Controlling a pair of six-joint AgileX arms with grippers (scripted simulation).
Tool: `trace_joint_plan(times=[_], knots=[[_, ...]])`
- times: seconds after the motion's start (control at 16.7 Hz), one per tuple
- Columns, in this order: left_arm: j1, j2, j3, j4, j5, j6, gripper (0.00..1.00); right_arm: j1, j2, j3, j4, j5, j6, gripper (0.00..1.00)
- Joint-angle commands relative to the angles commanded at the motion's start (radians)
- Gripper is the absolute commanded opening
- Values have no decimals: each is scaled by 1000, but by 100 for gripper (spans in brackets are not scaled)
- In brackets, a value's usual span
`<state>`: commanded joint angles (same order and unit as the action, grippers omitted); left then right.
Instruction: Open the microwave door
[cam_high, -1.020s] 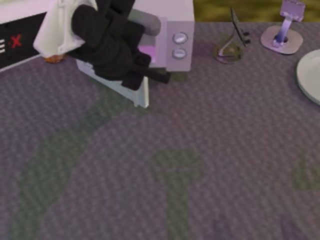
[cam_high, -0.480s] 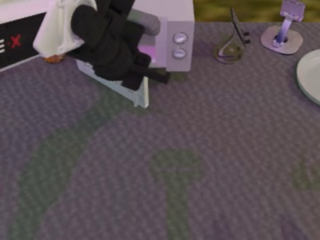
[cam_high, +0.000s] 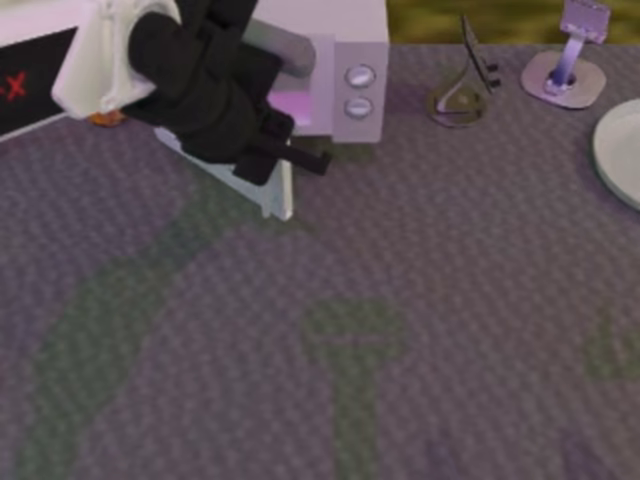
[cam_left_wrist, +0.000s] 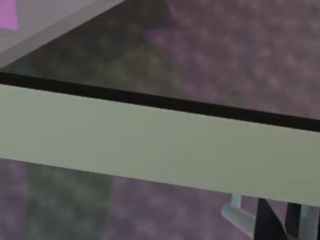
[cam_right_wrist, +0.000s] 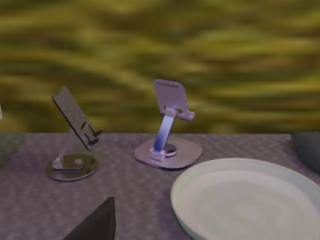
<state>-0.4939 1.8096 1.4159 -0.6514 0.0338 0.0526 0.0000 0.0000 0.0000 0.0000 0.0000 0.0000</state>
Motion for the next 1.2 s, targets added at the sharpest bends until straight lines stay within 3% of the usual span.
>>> trace_joint_plan(times=[0.3, 1.2], knots=[[34, -43, -49, 6, 49, 92, 0, 0, 0, 0, 0, 0, 0, 100], [34, -43, -49, 6, 49, 92, 0, 0, 0, 0, 0, 0, 0, 100]])
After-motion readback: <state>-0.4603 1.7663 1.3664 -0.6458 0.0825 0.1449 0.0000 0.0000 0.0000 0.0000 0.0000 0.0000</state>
